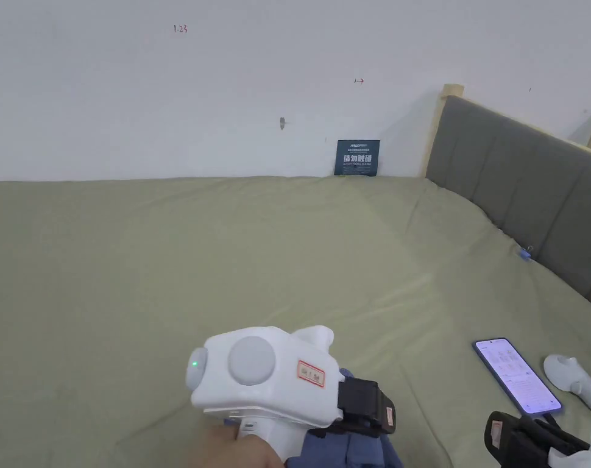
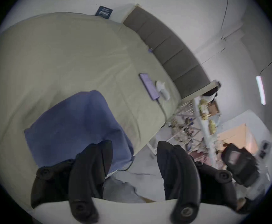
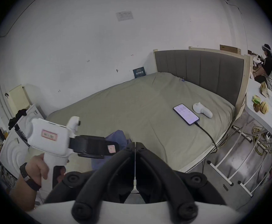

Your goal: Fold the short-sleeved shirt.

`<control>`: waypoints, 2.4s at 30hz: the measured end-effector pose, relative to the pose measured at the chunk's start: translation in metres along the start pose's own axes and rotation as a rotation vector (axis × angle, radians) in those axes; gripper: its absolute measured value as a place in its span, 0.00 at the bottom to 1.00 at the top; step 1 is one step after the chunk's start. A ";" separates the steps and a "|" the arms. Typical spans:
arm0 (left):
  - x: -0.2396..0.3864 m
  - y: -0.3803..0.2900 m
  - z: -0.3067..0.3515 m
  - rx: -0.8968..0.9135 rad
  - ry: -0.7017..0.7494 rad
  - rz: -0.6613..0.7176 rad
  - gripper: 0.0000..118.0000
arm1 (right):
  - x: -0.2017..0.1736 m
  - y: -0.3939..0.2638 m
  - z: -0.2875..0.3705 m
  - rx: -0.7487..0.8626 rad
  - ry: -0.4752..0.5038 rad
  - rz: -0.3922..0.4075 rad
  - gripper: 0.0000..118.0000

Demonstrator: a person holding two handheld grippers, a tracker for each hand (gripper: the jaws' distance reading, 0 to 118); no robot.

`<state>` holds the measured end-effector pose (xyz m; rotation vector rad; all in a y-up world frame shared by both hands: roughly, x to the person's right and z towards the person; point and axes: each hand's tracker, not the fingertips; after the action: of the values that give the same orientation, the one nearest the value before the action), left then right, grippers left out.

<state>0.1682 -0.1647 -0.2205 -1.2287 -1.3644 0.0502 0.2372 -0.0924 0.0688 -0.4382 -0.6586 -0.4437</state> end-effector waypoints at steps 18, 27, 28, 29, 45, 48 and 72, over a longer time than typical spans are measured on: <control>-0.153 -0.075 0.045 0.158 -0.052 0.336 0.05 | -0.015 0.008 -0.021 -0.030 0.057 0.063 0.03; -0.147 -0.087 0.071 0.213 -0.087 0.331 0.05 | -0.032 0.017 -0.092 -0.227 0.350 0.212 0.02; -0.146 -0.088 0.074 0.227 -0.087 0.328 0.05 | -0.033 0.016 -0.109 -0.266 0.460 0.208 0.02; -0.146 -0.088 0.076 0.233 -0.088 0.328 0.05 | -0.033 0.012 -0.125 -0.281 0.560 0.193 0.01; -0.102 -0.037 -0.015 0.224 -0.276 0.217 0.05 | -0.008 0.036 -0.095 -0.094 0.607 0.111 0.01; -0.095 -0.029 -0.068 0.142 -0.260 0.247 0.05 | -0.002 0.051 -0.060 -0.019 0.588 0.132 0.01; -0.185 -0.098 0.102 0.401 -0.095 0.364 0.05 | -0.005 -0.025 -0.257 -0.608 0.716 0.128 0.01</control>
<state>-0.0224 -0.2646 -0.3094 -1.1237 -1.1249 0.6153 0.3444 -0.2447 -0.1101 -0.8337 0.2153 -0.6326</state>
